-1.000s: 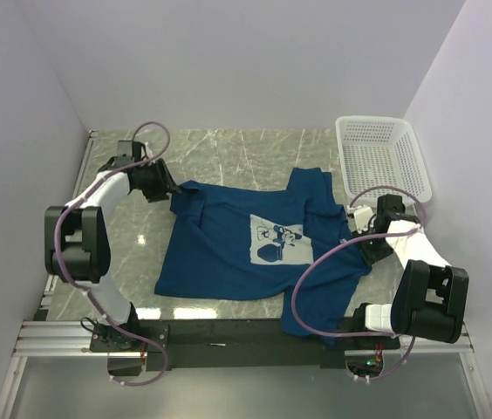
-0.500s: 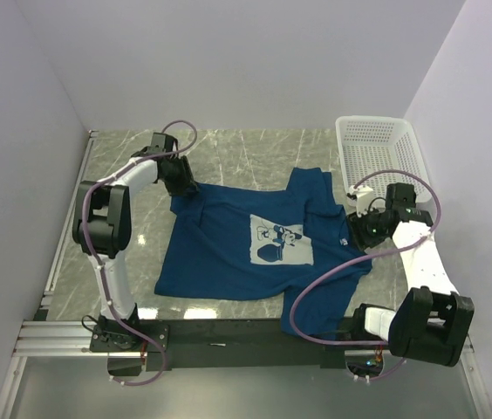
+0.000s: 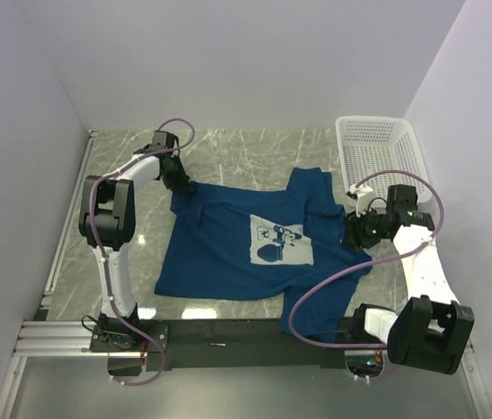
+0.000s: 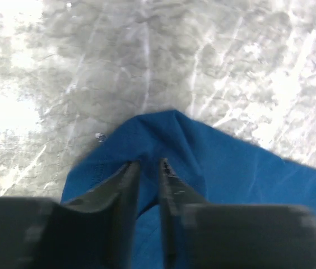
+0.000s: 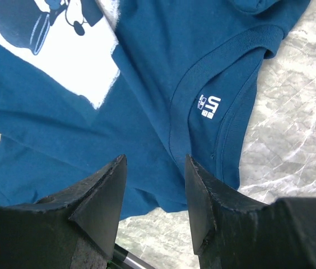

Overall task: Fold and stack the t-shirts
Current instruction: Flatten the tshirt out

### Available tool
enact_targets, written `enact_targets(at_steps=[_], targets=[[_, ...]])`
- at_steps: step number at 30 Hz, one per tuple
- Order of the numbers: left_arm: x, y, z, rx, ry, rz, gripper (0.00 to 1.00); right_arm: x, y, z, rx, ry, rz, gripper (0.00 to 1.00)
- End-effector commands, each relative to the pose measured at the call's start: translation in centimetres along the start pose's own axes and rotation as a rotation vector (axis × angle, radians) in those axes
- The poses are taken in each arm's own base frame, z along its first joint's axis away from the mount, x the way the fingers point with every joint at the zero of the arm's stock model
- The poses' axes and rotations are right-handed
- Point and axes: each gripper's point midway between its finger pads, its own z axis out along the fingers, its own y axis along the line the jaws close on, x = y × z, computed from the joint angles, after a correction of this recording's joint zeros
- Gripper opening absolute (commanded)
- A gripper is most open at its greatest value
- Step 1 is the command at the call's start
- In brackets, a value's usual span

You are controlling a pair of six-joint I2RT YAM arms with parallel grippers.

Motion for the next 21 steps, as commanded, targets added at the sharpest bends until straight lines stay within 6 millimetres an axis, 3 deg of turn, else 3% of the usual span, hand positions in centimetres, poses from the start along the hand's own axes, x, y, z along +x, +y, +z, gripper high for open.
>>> enact_targets(at_steps=[1, 5, 7, 8, 9, 10, 12, 14, 17, 19, 21], targets=[[-3.1, -0.5, -0.9, 0.016, -0.098, -0.035, 0.21, -0.6, 0.7, -0.7, -0.012, -0.04, -0.003, 0.53], [-5.3, -0.3, -2.1, 0.075, -0.14, -0.114, 0.06, -0.5, 0.8, -0.8, -0.01, -0.041, -0.007, 0.53], [-7.2, 0.7, -2.5, 0.123, -0.166, -0.169, 0.05, -0.6, 0.9, -0.9, -0.012, -0.046, -0.009, 0.53], [-7.1, 0.6, -2.6, 0.18, -0.137, -0.208, 0.06, -0.6, 0.9, -0.9, -0.013, -0.047, -0.008, 0.53], [-7.3, 0.2, -2.6, 0.227, -0.123, -0.222, 0.08, -0.8, 1.0, -1.0, -0.014, -0.053, -0.011, 0.53], [-8.6, 2.0, -2.8, 0.248, -0.128, -0.284, 0.12, -0.9, 1.1, -1.1, -0.014, -0.057, -0.013, 0.53], [-9.2, 2.0, -2.8, 0.348, -0.084, -0.325, 0.24, -1.2, 1.1, -1.2, -0.012, -0.067, -0.013, 0.53], [-10.8, 3.4, -3.2, 0.404, -0.086, -0.391, 0.35, -1.4, 1.2, -1.3, -0.018, -0.073, -0.016, 0.53], [-12.7, 4.5, -4.8, 0.402, -0.114, -0.389, 0.45, -1.8, 1.3, -1.3, -0.034, -0.08, -0.019, 0.53], [-13.5, 5.0, -6.1, 0.375, -0.158, -0.34, 0.45, -2.3, 1.5, -1.4, -0.06, -0.088, -0.03, 0.53], [-13.2, 4.1, -8.3, 0.38, -0.192, -0.284, 0.45, -3.0, 1.9, -1.5, -0.096, -0.093, -0.061, 0.53]])
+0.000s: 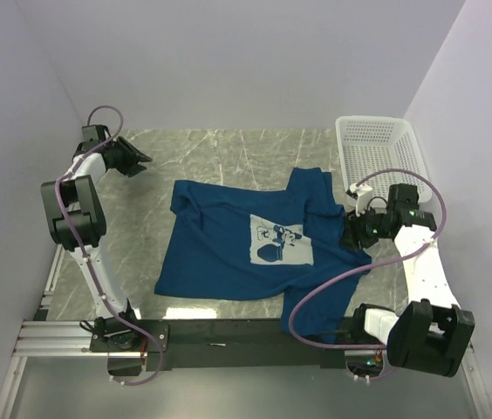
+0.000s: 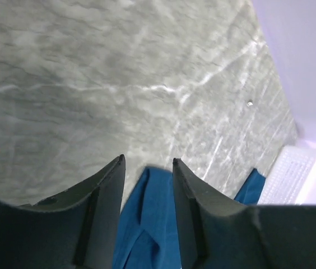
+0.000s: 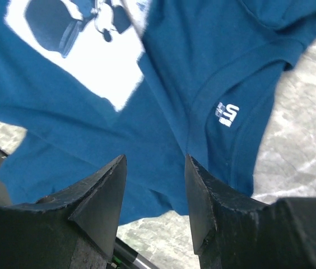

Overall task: Fold and stack the t-shirts
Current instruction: Flatten the tshirt out

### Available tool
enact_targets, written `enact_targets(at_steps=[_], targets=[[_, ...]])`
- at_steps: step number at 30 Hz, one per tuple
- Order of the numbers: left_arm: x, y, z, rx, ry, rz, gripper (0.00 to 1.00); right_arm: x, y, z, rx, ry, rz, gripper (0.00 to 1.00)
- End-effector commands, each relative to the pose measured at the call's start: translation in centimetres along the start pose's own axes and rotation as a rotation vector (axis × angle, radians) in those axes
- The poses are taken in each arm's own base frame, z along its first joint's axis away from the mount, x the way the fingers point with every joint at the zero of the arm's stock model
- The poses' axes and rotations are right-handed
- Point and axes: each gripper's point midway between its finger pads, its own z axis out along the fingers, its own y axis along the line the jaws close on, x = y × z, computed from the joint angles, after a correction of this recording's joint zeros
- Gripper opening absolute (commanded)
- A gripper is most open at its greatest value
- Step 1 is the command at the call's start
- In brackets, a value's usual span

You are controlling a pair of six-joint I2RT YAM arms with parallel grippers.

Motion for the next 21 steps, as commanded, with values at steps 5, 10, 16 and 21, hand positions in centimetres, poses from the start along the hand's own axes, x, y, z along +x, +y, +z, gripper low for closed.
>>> enact_targets(at_steps=[5, 10, 16, 21], targets=[[5.3, -3.8, -3.7, 0.063, 0.047, 0.245, 0.48, -4.2, 3.0, 0.7, -0.192, -0.038, -0.105, 0.53], [8.2, -1.6, -1.0, -0.038, 0.156, 0.317, 0.48, -6.2, 4.8, 1.7, -0.214, -0.059, -0.124, 0.53], [9.7, 0.2, 1.5, -0.181, 0.183, 0.413, 0.49, -6.1, 5.9, 2.1, -0.228, -0.077, -0.128, 0.54], [11.6, 1.1, 2.9, -0.227, 0.244, 0.455, 0.49, -5.1, 5.9, 2.6, -0.23, -0.062, -0.119, 0.54]])
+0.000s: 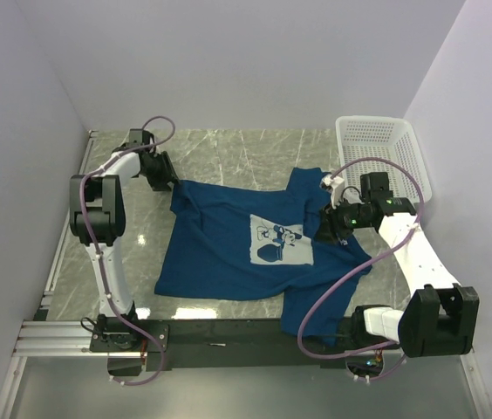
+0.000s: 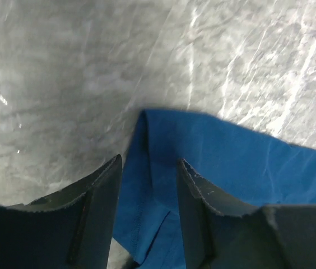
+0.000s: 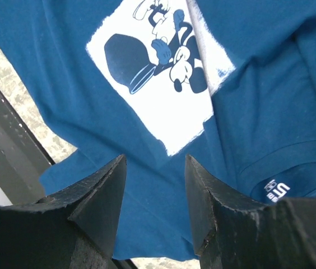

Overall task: Fold and stack the t-shirts
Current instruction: Flatten the tshirt out

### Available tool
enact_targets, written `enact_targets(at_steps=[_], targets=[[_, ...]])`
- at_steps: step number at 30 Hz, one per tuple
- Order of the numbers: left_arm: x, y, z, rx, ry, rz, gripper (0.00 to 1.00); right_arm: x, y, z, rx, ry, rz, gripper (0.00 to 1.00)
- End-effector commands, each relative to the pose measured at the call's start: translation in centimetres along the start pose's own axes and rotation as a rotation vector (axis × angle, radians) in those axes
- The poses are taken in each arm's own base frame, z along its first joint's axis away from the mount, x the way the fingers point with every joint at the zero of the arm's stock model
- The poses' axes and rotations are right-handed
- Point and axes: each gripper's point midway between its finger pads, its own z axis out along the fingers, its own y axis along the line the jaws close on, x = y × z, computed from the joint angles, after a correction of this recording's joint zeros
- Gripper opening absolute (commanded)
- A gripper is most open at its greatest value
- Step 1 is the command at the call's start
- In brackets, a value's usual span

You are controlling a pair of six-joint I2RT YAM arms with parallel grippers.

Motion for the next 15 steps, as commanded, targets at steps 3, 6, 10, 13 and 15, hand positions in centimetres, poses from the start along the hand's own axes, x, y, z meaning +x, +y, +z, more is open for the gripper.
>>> enact_targets(at_steps=[3, 6, 10, 13, 15], targets=[[1.0, -0.4, 1.7, -0.05, 0.055, 0.092, 0.47, -0.8, 0.2, -0.1, 0.004, -0.041, -0.016, 0.54], [0.6, -0.8, 2.2, -0.033, 0.05, 0.091, 0.32, -1.1, 0.2, -0.2, 0.006, -0.047, -0.021, 0.54], [-0.6, -3.2, 0.7, 0.045, 0.016, 0.124, 0.01, -0.9, 0.1, -0.3, 0.014, -0.045, -0.03, 0.54], [-4.4, -6.5, -4.6, 0.101, -0.166, 0.182, 0.01, -0.9, 0.0, -0.5, 0.023, -0.044, -0.041, 0.54], [-7.1, -7.3, -8.1, 0.06, -0.313, 0.188, 0.01, -1.0, 0.0, -0.5, 0.023, -0.044, -0.046, 0.54]])
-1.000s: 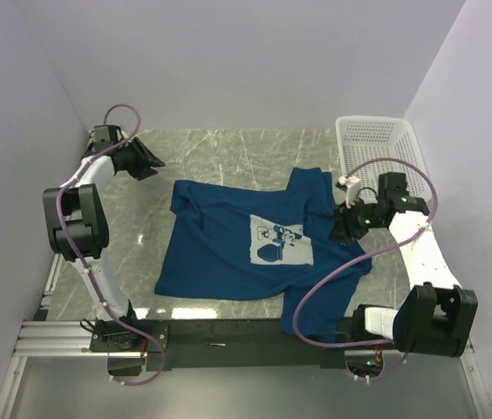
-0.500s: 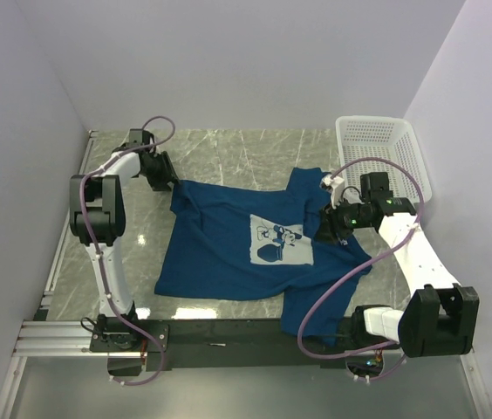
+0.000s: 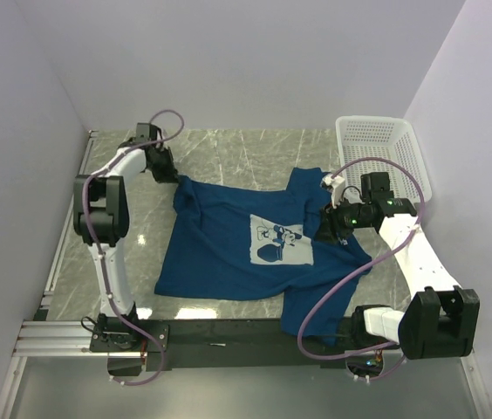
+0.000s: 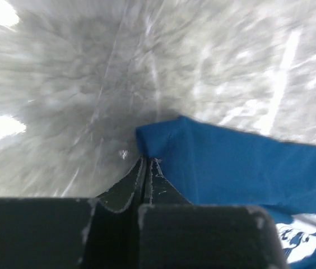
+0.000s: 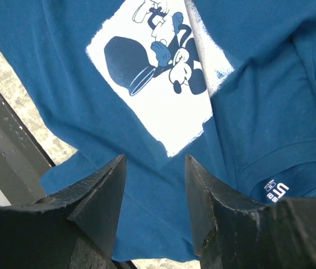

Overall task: Fold and stack the t-shirts
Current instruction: Flatten the tshirt out

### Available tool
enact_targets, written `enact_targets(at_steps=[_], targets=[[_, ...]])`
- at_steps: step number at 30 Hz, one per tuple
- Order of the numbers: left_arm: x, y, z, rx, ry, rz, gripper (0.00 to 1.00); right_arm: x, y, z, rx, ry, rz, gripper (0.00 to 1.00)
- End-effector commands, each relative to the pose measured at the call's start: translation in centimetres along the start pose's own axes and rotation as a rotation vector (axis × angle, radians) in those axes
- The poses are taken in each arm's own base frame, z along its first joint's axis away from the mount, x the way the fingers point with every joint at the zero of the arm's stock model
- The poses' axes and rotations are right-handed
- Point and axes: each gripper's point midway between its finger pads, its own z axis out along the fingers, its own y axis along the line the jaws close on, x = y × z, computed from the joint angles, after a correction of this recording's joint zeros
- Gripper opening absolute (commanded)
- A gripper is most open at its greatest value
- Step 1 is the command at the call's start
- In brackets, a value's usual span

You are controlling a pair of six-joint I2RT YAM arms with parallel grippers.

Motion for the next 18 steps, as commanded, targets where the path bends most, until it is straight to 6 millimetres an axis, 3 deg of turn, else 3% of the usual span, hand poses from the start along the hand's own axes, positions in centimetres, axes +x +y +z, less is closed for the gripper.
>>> enact_targets(at_steps=[1, 2, 4, 6, 7, 8, 11, 12, 13, 14, 15, 16, 17, 18], targets=[[-8.8, -4.4, -10.3, 0.015, -0.389, 0.08, 0.01, -1.0, 0.0, -0.5, 0.018, -0.038, -0.052, 0.54], [-10.7, -5.0, -13.2, 0.009, -0.49, 0.085, 0.0, -1.2, -0.1, -0.6, 0.021, -0.041, -0.056, 0.54], [-13.7, -2.9, -15.6, -0.118, -0.608, 0.028, 0.06, -1.3, -0.1, -0.6, 0.022, -0.041, -0.057, 0.54], [-15.3, -1.8, -16.3, -0.14, -0.611, -0.034, 0.37, -1.4, -0.1, -0.6, 0.021, -0.042, -0.057, 0.54], [-15.4, 0.7, -14.2, -0.17, -0.55, -0.08, 0.49, -1.4, -0.2, -0.6, 0.021, -0.042, -0.057, 0.54], [-15.1, 1.5, -13.7, -0.186, -0.509, -0.107, 0.52, -1.5, -0.1, -0.7, 0.023, -0.044, -0.059, 0.54], [-13.8, 1.4, -13.2, -0.16, -0.459, -0.097, 0.64, -1.3, -0.2, -0.7, 0.031, -0.047, -0.065, 0.54], [-12.5, 1.9, -12.1, -0.149, -0.444, -0.093, 0.64, -1.3, -0.3, -0.7, 0.034, -0.049, -0.068, 0.54], [-12.1, 0.8, -13.6, -0.104, -0.459, -0.079, 0.64, -1.4, -0.3, -0.6, 0.036, -0.047, -0.072, 0.54], [-11.3, 0.6, -13.8, -0.088, -0.454, -0.074, 0.64, -1.4, -0.6, -0.5, 0.04, -0.041, -0.076, 0.54], [-8.8, 1.4, -12.5, -0.083, -0.402, -0.086, 0.64, -1.4, -0.8, -0.5, 0.043, -0.036, -0.075, 0.54], [-8.3, 0.1, -14.1, -0.024, -0.429, -0.071, 0.64, -1.5, -1.1, -0.4, 0.046, -0.029, -0.074, 0.54], [-7.0, 0.1, -14.1, -0.005, -0.417, -0.079, 0.64, -2.0, -1.6, -0.5, 0.064, -0.03, -0.086, 0.54], [-3.3, 1.3, -12.4, -0.009, -0.343, -0.122, 0.64, -2.2, -1.9, -0.5, 0.072, -0.029, -0.09, 0.54]])
